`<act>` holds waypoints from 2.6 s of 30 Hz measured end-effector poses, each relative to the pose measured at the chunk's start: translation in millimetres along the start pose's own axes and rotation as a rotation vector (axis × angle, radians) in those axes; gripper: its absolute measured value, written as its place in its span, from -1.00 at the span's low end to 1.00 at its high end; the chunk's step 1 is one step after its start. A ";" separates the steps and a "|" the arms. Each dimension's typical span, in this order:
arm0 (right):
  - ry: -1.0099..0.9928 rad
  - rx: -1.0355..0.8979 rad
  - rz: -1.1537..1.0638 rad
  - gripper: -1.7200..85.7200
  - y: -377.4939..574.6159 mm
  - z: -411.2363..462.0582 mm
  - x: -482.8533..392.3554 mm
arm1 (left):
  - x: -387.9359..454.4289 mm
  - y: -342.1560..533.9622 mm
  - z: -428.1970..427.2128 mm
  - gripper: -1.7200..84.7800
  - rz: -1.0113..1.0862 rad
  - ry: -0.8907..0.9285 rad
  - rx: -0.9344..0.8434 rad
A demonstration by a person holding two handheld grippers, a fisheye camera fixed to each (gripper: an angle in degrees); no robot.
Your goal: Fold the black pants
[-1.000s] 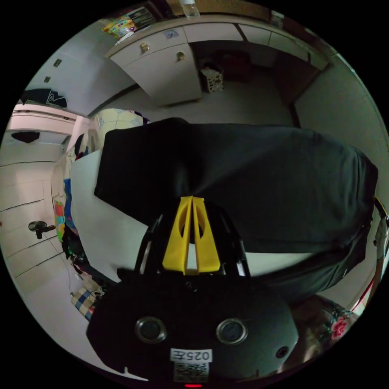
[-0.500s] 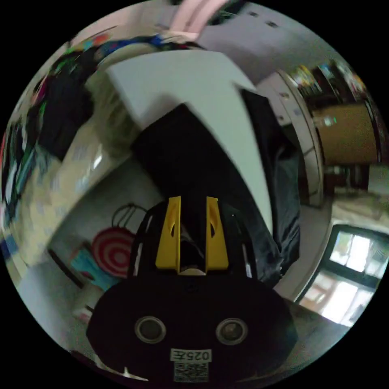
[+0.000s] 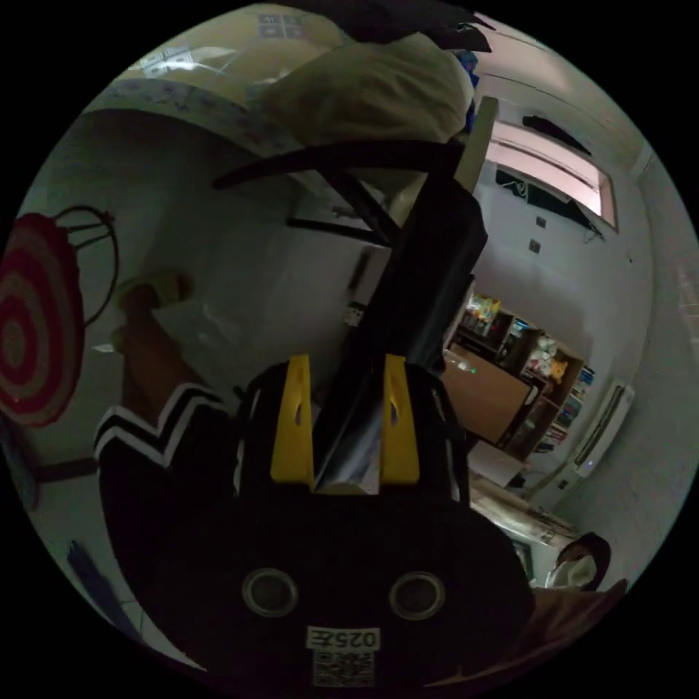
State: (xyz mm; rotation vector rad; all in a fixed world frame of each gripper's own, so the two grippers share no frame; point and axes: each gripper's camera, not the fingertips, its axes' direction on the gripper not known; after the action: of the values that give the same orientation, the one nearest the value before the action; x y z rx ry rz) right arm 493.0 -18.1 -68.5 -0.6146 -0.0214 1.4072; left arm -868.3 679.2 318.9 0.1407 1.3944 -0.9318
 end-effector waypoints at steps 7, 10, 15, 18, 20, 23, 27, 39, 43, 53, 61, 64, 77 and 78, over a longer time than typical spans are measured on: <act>-0.080 0.041 0.068 -0.76 13.2 -14.0 3.9 | 8.8 -2.6 -11.6 -0.74 -0.059 0.208 0.006; -0.223 0.007 0.080 -0.67 9.8 -20.0 6.2 | 7.1 4.9 -14.7 -0.82 -0.079 0.405 -0.016; -0.171 -0.010 0.092 -0.75 13.3 -22.9 2.8 | 36.7 16.0 -21.9 -0.85 -0.024 0.392 -0.036; -0.184 0.002 0.112 -0.82 15.9 -25.2 6.4 | 55.3 21.2 -27.2 -0.92 0.008 0.329 -0.042; -0.243 -0.022 0.154 -0.85 14.3 -20.9 13.2 | 64.2 26.3 -32.0 -0.96 0.005 0.308 -0.048; -0.340 -0.022 0.305 -0.88 18.5 -22.8 26.8 | 97.9 36.4 -39.1 -0.98 0.069 0.243 -0.071; -0.360 0.017 0.231 -0.90 25.7 -59.2 4.8 | 166.2 45.5 -24.0 -0.98 0.176 0.166 -0.155; -0.216 0.055 0.250 -0.93 109.7 -116.3 34.9 | 192.0 78.1 -74.2 -0.98 0.191 -0.082 -0.105; -0.165 0.088 0.185 -0.93 126.0 -136.4 30.6 | 202.6 88.9 -79.8 -0.98 0.269 -0.092 -0.110; -0.400 0.000 -0.032 -0.87 -16.9 -81.4 -79.1 | 310.0 75.9 247.5 -0.97 0.430 -0.062 -0.325; -0.450 -0.033 -0.089 -0.85 -105.3 1.0 -77.5 | 311.1 75.8 455.4 -0.89 0.601 -0.228 -0.349; -0.336 0.032 -0.112 -0.77 -79.7 -12.5 -48.7 | 282.7 92.5 467.6 -0.82 0.702 -0.436 -0.374; -0.225 0.201 0.086 -0.70 25.4 43.8 67.1 | 163.3 111.0 531.3 -0.67 0.744 -0.703 -0.366; -0.193 0.176 0.049 -0.67 27.2 58.4 65.3 | 162.2 113.3 542.2 -0.67 0.744 -0.690 -0.365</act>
State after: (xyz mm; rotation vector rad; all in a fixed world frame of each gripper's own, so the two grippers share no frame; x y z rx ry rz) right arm 459.2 65.7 -52.5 -0.3342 -0.0360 1.4939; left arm -395.7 354.6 252.8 0.0426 0.7384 -0.0645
